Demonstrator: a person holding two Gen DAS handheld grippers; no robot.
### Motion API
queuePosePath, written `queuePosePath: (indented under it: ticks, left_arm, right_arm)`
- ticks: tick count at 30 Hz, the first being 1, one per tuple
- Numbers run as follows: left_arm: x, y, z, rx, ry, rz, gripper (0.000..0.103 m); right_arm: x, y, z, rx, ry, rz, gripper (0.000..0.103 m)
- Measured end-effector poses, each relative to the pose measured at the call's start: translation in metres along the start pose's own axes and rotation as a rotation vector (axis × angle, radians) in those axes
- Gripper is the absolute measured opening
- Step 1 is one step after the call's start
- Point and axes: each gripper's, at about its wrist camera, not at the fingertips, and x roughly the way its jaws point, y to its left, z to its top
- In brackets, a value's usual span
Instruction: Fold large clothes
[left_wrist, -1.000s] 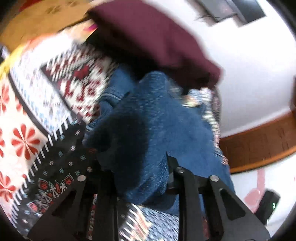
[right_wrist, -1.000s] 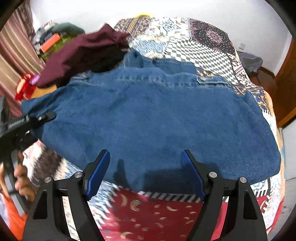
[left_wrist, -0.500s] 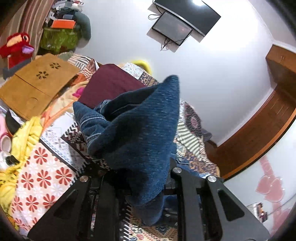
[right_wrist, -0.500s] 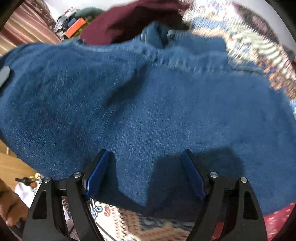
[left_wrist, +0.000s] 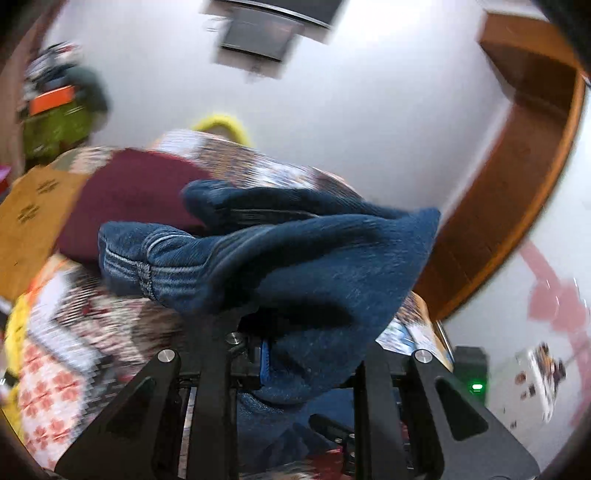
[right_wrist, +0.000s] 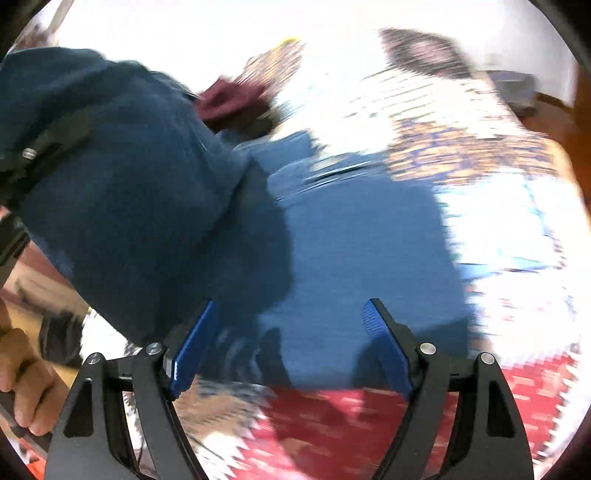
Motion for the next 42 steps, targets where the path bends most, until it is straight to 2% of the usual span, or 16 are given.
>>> queuePosePath:
  ticks: [4,7,9,12,14,16,18,21,23,27,30,32,35,36,39,42]
  left_arm:
    - [0.053,-0.058,-0.023,0.113,0.115,-0.088,0.02]
    - [0.108,-0.09,-0.068,0.256,0.308,-0.072,0.021]
    - [0.125,-0.096,-0.094,0.328,0.381,-0.048,0.024]
    - [0.115,-0.098,-0.106,0.422,0.345,-0.026,0.028]
    - [0.105,-0.097,-0.104,0.457,0.369,-0.029,0.036]
    - [0.094,-0.092,-0.098,0.443,0.386,-0.072,0.052]
    - [0.079,-0.086,-0.092,0.423,0.378,-0.081,0.063]
    - [0.052,-0.068,-0.08,0.392,0.342,-0.095,0.064]
    - [0.035,-0.054,-0.071,0.38,0.291,-0.049,0.067]
    - [0.02,-0.019,-0.059,0.35,0.222,0.05,0.085]
    - [0.032,0.013,-0.062,0.328,0.252,0.162,0.086]
    - [0.043,0.029,-0.071,0.311,0.299,0.195,0.086]
    - [0.058,0.054,-0.091,0.25,0.363,0.159,0.087]
    - [0.058,0.06,-0.096,0.219,0.363,0.139,0.088]
    - [0.057,0.064,-0.1,0.183,0.349,0.122,0.089]
    - [0.057,0.063,-0.101,0.189,0.348,0.126,0.089]
  right_arm:
    - [-0.028,-0.049,-0.001,0.099,-0.06,-0.135,0.078]
    - [-0.044,-0.076,-0.009,0.15,-0.072,-0.174,0.078]
    - [-0.049,-0.079,-0.012,0.154,-0.078,-0.179,0.078]
    - [-0.056,-0.076,-0.014,0.135,-0.093,-0.193,0.078]
    - [-0.057,-0.073,-0.003,0.118,-0.108,-0.182,0.078]
    - [-0.066,-0.068,-0.002,0.099,-0.131,-0.164,0.078]
    - [-0.073,-0.056,0.0,0.062,-0.157,-0.14,0.078]
    - [-0.071,-0.034,0.01,-0.01,-0.169,-0.111,0.078]
    - [-0.063,-0.021,0.016,-0.049,-0.162,-0.11,0.078]
    - [-0.034,0.0,0.022,-0.138,-0.111,-0.106,0.078]
    - [-0.009,0.001,0.017,-0.171,-0.042,-0.138,0.078]
    - [0.004,-0.005,0.009,-0.177,-0.009,-0.192,0.078]
    - [0.015,-0.027,-0.004,-0.125,0.04,-0.165,0.081]
    - [0.015,-0.036,-0.006,-0.087,0.046,-0.142,0.086]
    - [0.011,-0.055,-0.008,0.0,0.089,-0.08,0.088]
    - [0.002,-0.057,-0.004,0.006,0.093,-0.103,0.088]
